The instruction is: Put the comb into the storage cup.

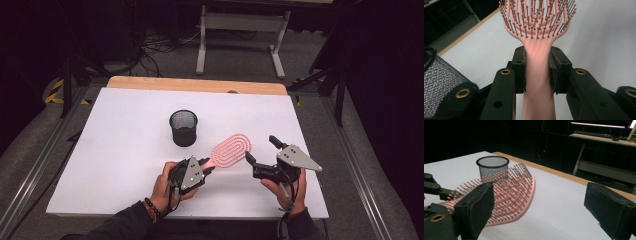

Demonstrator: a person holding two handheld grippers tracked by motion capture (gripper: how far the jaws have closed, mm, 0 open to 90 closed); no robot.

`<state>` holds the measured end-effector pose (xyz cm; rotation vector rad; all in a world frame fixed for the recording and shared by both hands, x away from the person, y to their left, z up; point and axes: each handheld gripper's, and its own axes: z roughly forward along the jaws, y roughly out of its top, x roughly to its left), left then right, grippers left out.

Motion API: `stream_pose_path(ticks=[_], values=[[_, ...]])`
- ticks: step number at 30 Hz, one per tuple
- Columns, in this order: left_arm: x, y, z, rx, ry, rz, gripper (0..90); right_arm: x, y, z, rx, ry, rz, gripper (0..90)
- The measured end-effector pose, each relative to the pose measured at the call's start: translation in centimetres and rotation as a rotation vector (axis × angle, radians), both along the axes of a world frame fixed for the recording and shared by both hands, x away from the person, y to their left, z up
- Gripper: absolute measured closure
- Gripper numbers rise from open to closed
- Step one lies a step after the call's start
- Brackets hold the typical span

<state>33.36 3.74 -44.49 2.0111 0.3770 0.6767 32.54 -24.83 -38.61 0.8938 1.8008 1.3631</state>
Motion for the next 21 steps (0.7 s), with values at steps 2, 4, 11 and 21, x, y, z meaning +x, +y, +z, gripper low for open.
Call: stream_pose_path(ticks=[2, 4, 11, 21], values=[[0.1, 0.2, 0.0, -0.017, -0.005, 0.002, 69.5, 0.0, 0.5, 0.2, 0.013, -0.003, 0.016, 9.5], [0.1, 0.4, 0.1, -0.031, -0.011, 0.007, 69.5, 0.1, 0.8, 0.3, 0.018, -0.006, 0.022, 9.5], [0.0, 1.0, 0.6, -0.074, -0.044, 0.025, 69.5, 0.4, 2.0, 0.4, 0.044, 0.001, 0.047, 7.6], [-0.5, 1.3, 0.9, -0.094, -0.093, 0.032, 69.5, 1.2, 3.0, 0.1, 0.111, 0.031, 0.084, 5.6]])
